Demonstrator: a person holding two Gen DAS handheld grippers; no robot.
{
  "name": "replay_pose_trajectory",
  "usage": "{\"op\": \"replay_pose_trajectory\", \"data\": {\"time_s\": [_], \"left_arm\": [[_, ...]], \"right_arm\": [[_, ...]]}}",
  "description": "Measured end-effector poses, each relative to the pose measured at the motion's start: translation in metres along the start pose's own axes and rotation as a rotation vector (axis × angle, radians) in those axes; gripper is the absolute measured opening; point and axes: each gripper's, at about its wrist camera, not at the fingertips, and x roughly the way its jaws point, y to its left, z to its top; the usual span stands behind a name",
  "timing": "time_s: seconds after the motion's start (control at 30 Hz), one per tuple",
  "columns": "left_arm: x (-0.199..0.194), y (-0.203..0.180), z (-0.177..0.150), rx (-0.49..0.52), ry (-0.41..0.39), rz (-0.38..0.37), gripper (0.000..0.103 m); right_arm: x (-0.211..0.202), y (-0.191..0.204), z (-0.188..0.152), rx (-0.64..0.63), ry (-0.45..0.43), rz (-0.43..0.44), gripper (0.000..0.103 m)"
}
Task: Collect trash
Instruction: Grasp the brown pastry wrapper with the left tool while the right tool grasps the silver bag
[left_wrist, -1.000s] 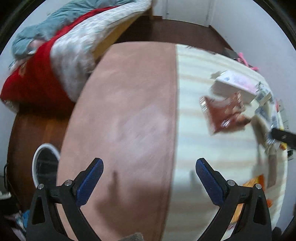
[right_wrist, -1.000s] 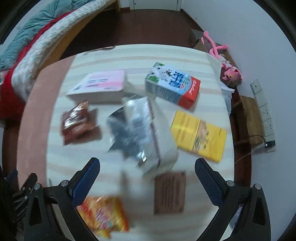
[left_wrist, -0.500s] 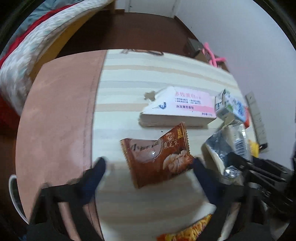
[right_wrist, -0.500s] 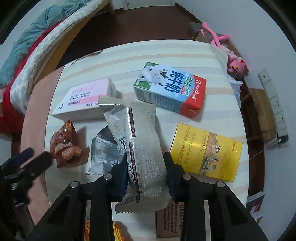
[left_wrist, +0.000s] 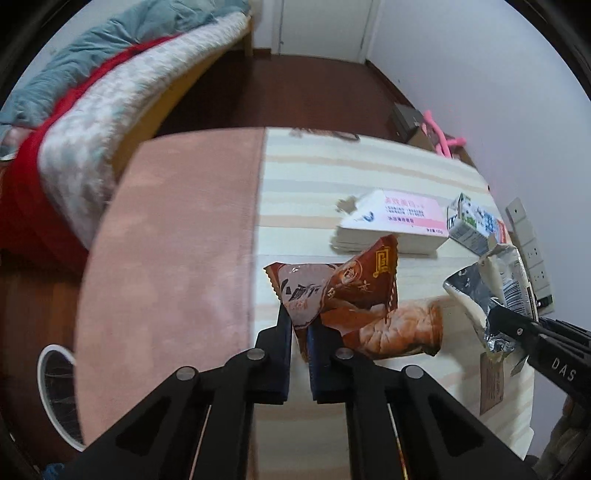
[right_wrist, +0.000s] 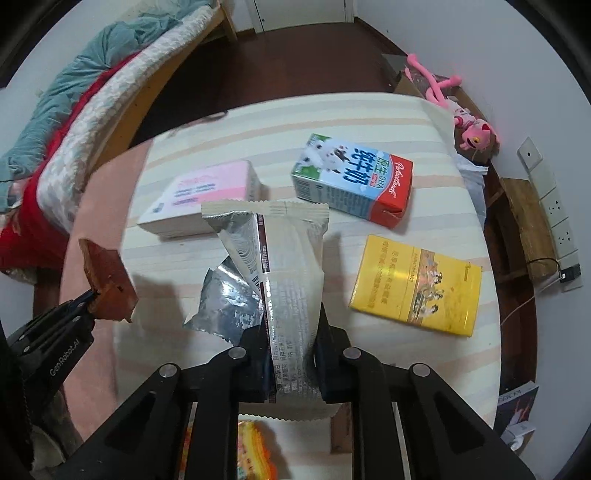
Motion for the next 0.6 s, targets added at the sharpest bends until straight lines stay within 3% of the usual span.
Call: {"op": "replay_pose_trajectory", "data": {"time_s": [0.27, 0.6], "left_arm": [[-0.078, 0.04, -0.011, -0.024, -0.133, 0.039, 0.005], [-0.192, 0.141, -0.038, -0.15, -0.281, 0.081, 0.005]], "right_arm": [[-0.053, 0.044, -0.012, -0.039, -0.068, 0.081, 0.018], [-0.12, 0.161, -0.037, -0.185, -0.136, 0.232, 0.018]]}}
